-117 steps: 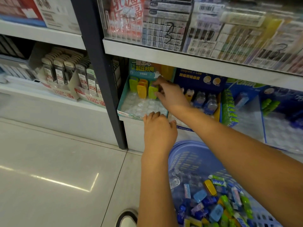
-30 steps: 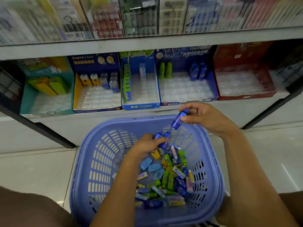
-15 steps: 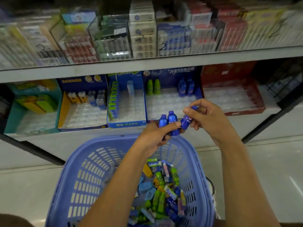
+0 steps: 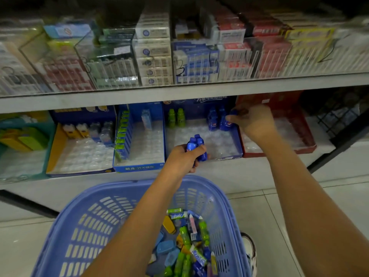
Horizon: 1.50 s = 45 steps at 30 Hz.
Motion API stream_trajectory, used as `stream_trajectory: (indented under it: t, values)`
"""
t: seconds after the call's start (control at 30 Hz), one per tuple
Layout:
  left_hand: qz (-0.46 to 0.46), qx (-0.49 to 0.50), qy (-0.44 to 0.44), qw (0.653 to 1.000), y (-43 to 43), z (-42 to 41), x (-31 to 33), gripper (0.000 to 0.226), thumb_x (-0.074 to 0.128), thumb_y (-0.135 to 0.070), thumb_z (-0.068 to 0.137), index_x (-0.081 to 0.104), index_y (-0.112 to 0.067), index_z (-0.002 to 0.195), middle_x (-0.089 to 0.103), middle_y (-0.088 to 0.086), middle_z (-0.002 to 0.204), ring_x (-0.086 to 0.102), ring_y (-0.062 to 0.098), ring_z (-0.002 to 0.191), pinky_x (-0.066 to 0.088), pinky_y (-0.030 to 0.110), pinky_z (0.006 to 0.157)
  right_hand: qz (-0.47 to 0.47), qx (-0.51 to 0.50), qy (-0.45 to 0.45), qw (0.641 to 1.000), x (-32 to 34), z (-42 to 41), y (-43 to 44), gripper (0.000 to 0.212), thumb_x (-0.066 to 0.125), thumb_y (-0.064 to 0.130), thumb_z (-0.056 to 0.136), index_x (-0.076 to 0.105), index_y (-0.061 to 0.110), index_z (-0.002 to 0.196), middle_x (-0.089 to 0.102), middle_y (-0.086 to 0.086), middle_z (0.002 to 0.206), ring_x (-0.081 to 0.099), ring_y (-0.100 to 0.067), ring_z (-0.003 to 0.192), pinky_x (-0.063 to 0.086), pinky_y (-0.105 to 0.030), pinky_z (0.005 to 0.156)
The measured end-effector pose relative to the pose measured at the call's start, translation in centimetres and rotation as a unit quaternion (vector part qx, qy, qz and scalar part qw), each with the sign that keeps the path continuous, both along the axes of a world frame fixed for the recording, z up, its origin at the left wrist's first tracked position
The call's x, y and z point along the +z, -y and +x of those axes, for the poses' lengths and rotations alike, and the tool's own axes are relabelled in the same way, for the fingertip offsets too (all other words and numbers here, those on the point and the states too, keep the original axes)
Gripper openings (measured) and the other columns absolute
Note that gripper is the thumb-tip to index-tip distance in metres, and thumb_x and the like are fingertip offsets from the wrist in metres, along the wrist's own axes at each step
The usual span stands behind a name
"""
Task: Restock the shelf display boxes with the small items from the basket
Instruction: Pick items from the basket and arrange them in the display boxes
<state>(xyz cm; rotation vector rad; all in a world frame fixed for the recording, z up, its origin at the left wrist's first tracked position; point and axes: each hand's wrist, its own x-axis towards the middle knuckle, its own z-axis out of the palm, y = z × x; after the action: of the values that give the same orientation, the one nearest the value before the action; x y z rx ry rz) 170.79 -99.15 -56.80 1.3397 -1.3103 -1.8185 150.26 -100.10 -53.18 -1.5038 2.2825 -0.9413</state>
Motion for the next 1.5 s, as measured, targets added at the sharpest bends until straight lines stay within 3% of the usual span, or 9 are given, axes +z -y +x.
stream_trajectory:
  t: [0.33,0.53,0.67,0.8,0.93,1.07,1.2,1.37,1.5]
  values:
    - [0.015,-0.001,0.008,1.0,0.7,0.3,-0.9,0.021,0.063,-0.028,0.09,0.064,-0.008,0.097,0.067,0.022,0.11,0.043,0.01,0.052,0.033,0.02,0.044,0.079,0.084,-0.139,0.984,-0.7,-0.9,1.4,0.037,0.079,0.03,0.073,0.067,0.01,0.103,0.057,-0.015,0.118,0.052,-0.03,0.108,0.041,-0.028,0.082]
    - [0.061,-0.021,-0.085,0.994,0.3,0.7,0.0,0.027,0.064,-0.019,0.089,0.061,-0.007,0.113,0.073,0.01,0.098,0.04,0.007,0.051,0.034,0.016,0.044,0.111,0.094,-0.121,0.982,0.2,0.1,1.3,0.04,0.079,0.022,0.073,0.065,0.005,0.106,0.062,-0.014,0.111,0.053,-0.018,0.086,0.039,-0.023,0.074]
    - [0.055,-0.045,-0.136,0.988,-0.4,1.4,0.8,0.024,0.063,-0.021,0.09,0.061,-0.012,0.112,0.073,0.004,0.093,0.042,0.004,0.051,0.035,0.014,0.045,0.121,0.085,-0.164,0.975,0.7,1.0,0.8,0.044,0.071,0.027,0.082,0.057,0.007,0.118,0.055,-0.017,0.122,0.052,-0.03,0.11,0.044,-0.032,0.09]
    - [0.021,-0.055,-0.143,0.988,-0.9,2.4,1.0,0.021,0.063,-0.019,0.09,0.062,-0.012,0.11,0.074,0.002,0.094,0.041,0.004,0.053,0.035,0.014,0.048,0.027,0.147,0.062,0.987,2.1,3.3,-1.3,0.021,0.067,0.031,0.084,0.068,0.015,0.098,0.069,-0.003,0.093,0.06,-0.011,0.079,0.044,-0.01,0.058]
    - [-0.011,-0.061,-0.139,0.988,-1.3,3.0,1.4,0.016,0.061,-0.02,0.092,0.064,-0.013,0.106,0.073,0.004,0.094,0.039,0.005,0.054,0.036,0.014,0.05,0.094,0.284,0.203,0.932,3.7,5.3,-3.2,0.02,0.069,0.034,0.077,0.072,0.028,0.096,0.073,0.015,0.08,0.063,0.003,0.069,0.05,-0.009,0.064]
    - [-0.121,-0.025,-0.053,0.991,-1.2,3.0,1.5,0.013,0.07,-0.022,0.086,0.066,-0.017,0.097,0.07,0.009,0.088,0.044,0.006,0.055,0.039,0.016,0.051,0.081,0.267,0.253,0.927,3.7,5.4,-2.8,0.02,0.072,0.02,0.077,0.073,0.016,0.096,0.075,0.001,0.081,0.068,-0.006,0.071,0.052,-0.013,0.064]
    - [-0.146,0.027,-0.026,0.989,-0.8,2.9,1.2,0.016,0.077,-0.023,0.079,0.06,-0.02,0.079,0.048,-0.016,0.054,0.042,0.003,0.049,0.041,0.013,0.047,0.087,0.242,0.292,0.921,3.7,5.6,-2.2,0.025,0.076,0.016,0.071,0.073,0.01,0.094,0.075,-0.005,0.084,0.072,-0.013,0.08,0.054,-0.013,0.065]
    - [-0.082,0.055,-0.042,0.994,-0.4,2.6,0.6,0.019,0.068,-0.024,0.087,0.063,-0.006,0.092,0.049,0.011,0.077,0.038,0.014,0.06,0.037,0.024,0.053,0.022,0.146,0.23,0.962,3.2,5.5,-0.3,0.015,0.076,0.02,0.076,0.074,0.016,0.09,0.075,-0.006,0.089,0.07,-0.01,0.075,0.055,-0.021,0.069]
    - [-0.028,0.045,-0.056,0.997,-0.4,2.4,0.3,0.008,0.056,-0.02,0.095,0.063,-0.017,0.091,0.069,0.003,0.086,0.044,0.01,0.056,0.04,0.021,0.053,-0.083,0.063,0.106,0.989,1.8,5.2,3.1,0.023,0.074,0.014,0.079,0.069,0.003,0.098,0.066,-0.004,0.098,0.059,-0.013,0.09,0.04,-0.009,0.072]
